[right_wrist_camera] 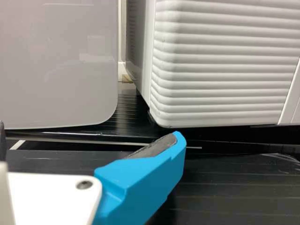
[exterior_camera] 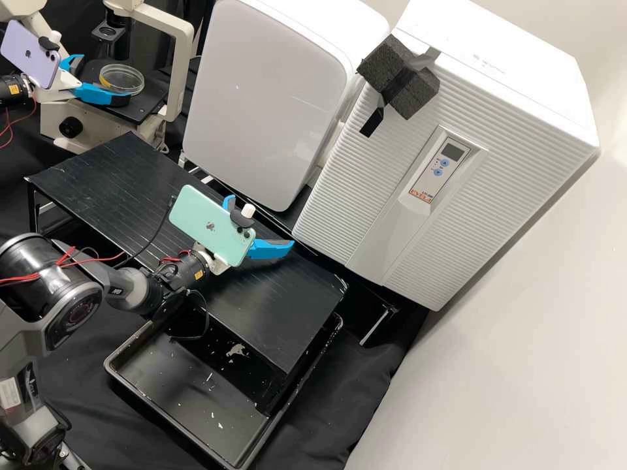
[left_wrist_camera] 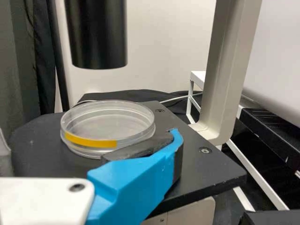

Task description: Place the petri dish on the bench

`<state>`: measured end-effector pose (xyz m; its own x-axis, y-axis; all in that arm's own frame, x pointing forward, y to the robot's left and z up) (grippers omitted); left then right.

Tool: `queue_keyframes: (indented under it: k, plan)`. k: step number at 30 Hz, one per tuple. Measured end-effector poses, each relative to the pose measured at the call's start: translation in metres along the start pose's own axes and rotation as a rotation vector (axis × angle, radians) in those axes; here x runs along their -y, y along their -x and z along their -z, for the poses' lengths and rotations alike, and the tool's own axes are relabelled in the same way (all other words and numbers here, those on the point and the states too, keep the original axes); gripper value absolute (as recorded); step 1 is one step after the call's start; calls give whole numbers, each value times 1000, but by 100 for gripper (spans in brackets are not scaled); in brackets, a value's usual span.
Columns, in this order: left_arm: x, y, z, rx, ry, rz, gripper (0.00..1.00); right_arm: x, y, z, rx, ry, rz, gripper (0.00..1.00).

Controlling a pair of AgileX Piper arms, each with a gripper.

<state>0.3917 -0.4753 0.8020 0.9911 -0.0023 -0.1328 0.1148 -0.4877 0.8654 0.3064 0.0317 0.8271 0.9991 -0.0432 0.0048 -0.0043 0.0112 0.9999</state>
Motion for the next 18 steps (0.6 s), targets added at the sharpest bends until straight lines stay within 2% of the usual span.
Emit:
queue_keyframes:
  k: [8, 13, 14, 18]
  plan:
    - [7, -8, -1, 4, 7, 13, 100, 0, 0, 0, 0, 0, 0, 100]
    - [9, -9, -1, 10, 10, 0, 100, 0, 0, 0, 0, 0, 0, 100]
    - [9, -9, -1, 10, 9, -1, 0, 0, 0, 0, 0, 0, 0, 100]
    - [9, -9, -1, 11, 13, -5, 0, 0, 0, 0, 0, 0, 0, 100]
